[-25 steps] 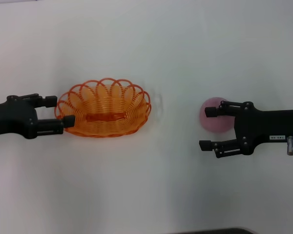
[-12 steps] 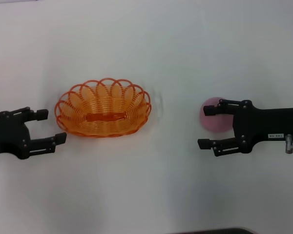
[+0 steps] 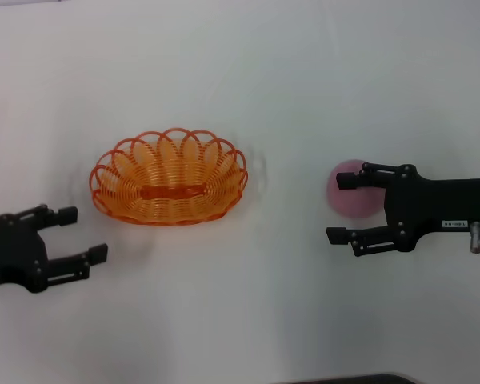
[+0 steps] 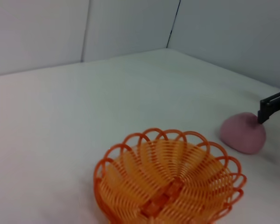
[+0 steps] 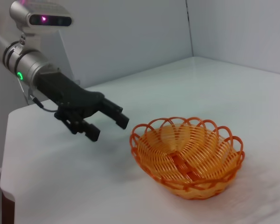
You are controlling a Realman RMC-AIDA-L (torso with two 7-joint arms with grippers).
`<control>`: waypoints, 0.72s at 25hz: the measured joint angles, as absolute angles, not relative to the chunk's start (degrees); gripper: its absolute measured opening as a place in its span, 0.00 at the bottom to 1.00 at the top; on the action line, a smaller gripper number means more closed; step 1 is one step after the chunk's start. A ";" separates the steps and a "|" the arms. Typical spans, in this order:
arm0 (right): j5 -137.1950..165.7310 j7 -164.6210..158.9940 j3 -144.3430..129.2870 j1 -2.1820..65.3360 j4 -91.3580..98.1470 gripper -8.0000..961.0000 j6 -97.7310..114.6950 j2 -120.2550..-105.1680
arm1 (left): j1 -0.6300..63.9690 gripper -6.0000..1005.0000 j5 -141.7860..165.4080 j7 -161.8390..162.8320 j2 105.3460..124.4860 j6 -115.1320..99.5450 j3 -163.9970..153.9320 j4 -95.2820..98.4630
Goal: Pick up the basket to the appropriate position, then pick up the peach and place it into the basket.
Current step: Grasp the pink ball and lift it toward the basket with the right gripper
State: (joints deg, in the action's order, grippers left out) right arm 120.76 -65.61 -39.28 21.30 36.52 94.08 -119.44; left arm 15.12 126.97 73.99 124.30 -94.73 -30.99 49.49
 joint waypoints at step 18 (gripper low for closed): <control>120.89 -65.45 -39.28 21.09 36.46 0.98 94.02 -119.44 | 13.62 0.82 127.49 68.43 124.21 -94.54 -29.34 45.20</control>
State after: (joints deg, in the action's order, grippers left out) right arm 120.89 -65.46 -39.28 21.09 36.46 94.02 -119.44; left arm 13.62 127.49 68.43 124.21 -94.54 -29.34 45.20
